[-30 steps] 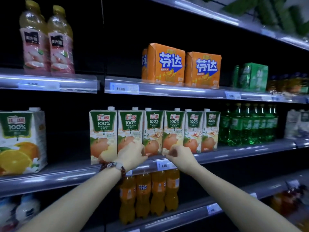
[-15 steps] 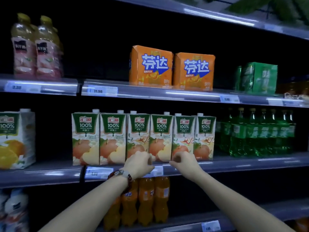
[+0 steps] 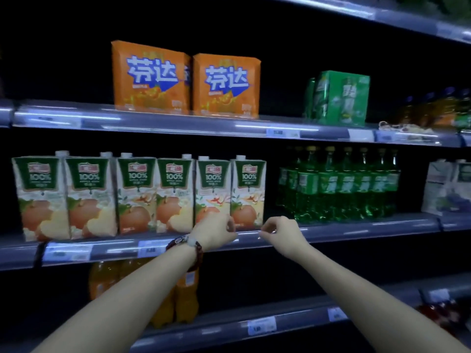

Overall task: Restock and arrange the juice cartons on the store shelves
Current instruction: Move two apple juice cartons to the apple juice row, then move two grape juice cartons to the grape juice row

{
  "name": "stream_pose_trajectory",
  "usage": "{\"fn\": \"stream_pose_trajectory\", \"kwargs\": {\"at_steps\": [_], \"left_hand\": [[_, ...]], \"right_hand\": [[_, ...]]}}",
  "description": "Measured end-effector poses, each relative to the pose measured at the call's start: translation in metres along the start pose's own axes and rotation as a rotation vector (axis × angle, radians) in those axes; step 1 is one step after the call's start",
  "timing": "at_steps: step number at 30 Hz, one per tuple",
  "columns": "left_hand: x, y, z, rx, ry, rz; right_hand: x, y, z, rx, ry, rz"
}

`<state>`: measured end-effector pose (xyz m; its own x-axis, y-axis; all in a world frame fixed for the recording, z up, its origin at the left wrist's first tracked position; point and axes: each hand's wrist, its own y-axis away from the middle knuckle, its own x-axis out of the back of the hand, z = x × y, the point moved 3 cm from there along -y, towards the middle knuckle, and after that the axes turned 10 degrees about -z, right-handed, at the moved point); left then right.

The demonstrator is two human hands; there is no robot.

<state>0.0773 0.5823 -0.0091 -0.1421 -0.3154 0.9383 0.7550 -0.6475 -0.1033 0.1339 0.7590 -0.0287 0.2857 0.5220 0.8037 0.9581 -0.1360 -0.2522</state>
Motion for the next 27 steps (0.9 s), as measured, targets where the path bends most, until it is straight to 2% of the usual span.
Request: {"fn": "stream_pose_trajectory", "kwargs": {"at_steps": [5, 13, 27], "left_hand": [[-0.023, -0.045, 0.051, -0.117, -0.006, 0.026], [-0.080, -0.120, 0.136, -0.199, 0.115, 0.011], [-0.171, -0.228, 0.341, -0.187, 0.292, 0.038]], "right_hand": [[0.038, 0.003, 0.049, -0.065, 0.008, 0.044], [0.099, 0.030, 0.151, -0.226, 0.016, 0.150], [0.249, 0.080, 0.346, -0.304, -0.013, 0.211]]}}
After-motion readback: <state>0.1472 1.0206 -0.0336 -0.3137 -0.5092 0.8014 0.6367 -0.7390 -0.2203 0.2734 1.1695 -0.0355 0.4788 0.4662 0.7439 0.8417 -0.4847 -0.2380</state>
